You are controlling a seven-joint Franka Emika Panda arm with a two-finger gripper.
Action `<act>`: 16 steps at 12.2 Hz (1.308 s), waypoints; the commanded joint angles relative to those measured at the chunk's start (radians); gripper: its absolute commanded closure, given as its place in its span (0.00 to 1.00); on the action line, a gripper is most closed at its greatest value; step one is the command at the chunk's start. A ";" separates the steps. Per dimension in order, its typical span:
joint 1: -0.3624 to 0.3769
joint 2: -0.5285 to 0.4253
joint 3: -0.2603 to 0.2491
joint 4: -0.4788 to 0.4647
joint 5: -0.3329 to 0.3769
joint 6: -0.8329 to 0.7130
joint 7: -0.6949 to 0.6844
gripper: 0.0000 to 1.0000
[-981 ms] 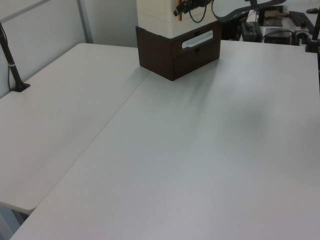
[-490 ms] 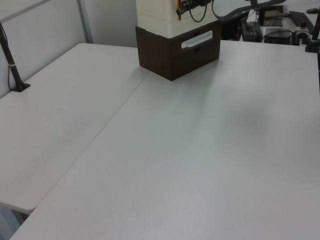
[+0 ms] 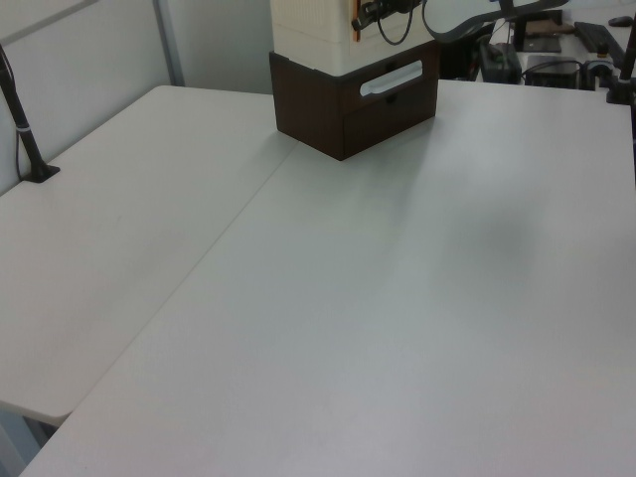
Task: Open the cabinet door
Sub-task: 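Grip the orange door handle and pull the door outward on its hinge, then release the door handle and back the gripper away from the door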
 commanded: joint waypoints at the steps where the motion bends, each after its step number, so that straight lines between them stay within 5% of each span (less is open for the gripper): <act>1: 0.003 -0.106 0.008 -0.083 0.003 -0.257 0.012 1.00; 3: 0.000 -0.173 0.008 -0.080 0.019 -0.455 -0.028 1.00; 4: -0.005 -0.201 0.007 -0.080 0.055 -0.548 -0.075 0.85; 6: -0.019 -0.236 -0.002 -0.078 0.078 -0.786 -0.156 0.00; 12: -0.013 -0.305 -0.006 -0.078 0.043 -1.159 -0.170 0.00; 16: -0.003 -0.368 0.007 -0.078 -0.107 -1.327 -0.162 0.00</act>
